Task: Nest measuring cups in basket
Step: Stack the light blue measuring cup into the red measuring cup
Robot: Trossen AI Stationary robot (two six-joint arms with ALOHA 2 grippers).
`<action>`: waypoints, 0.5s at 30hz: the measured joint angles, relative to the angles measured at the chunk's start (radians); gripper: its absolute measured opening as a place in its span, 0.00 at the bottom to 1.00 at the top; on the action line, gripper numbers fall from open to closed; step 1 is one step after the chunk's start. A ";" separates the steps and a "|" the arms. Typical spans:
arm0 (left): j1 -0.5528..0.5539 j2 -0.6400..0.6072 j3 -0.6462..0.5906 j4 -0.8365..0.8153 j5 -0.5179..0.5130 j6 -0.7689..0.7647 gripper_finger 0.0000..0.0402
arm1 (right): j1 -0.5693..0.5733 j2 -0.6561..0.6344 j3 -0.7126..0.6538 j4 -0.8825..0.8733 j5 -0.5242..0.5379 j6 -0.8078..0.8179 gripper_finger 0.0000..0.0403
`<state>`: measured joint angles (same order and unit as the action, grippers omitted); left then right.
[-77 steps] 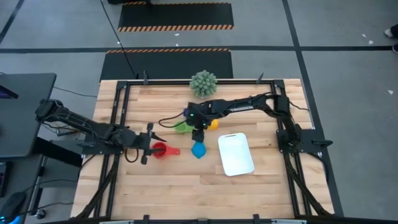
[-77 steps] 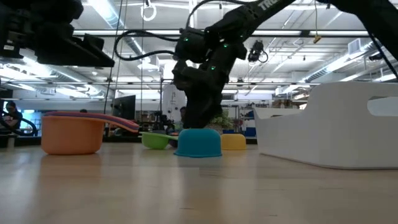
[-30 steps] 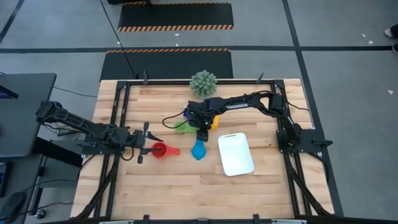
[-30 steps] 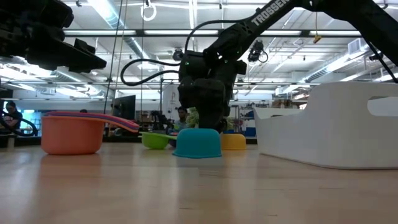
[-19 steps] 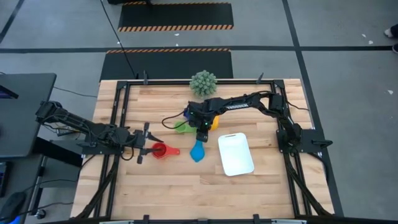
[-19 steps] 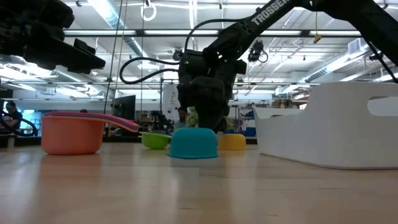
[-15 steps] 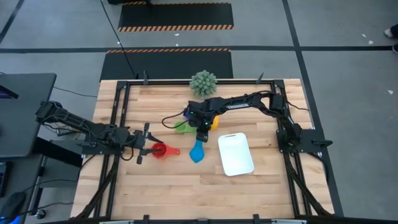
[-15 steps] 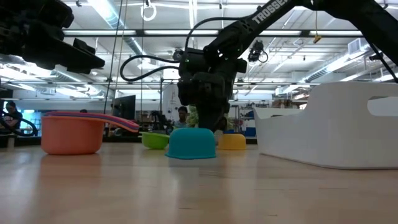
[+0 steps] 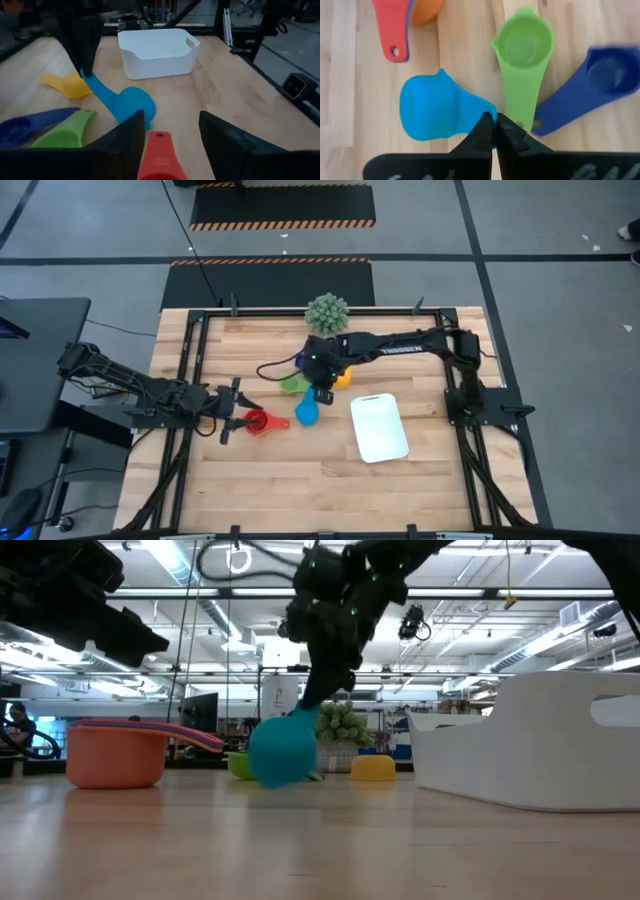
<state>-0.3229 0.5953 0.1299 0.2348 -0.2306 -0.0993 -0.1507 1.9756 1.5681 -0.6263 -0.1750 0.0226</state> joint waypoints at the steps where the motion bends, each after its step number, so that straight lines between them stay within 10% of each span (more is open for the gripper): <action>1: 0.000 0.000 0.000 0.000 0.000 -0.013 0.50 | 0.010 -0.008 0.000 0.005 0.024 -0.017 0.02; 15: 0.000 0.001 0.000 0.001 0.000 -0.073 0.58 | 0.152 -0.048 0.000 0.041 0.330 -0.211 0.02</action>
<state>-0.3229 0.5965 0.1299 0.2355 -0.2307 -0.1722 0.0015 1.9274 1.5681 -0.5857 0.1548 -0.1883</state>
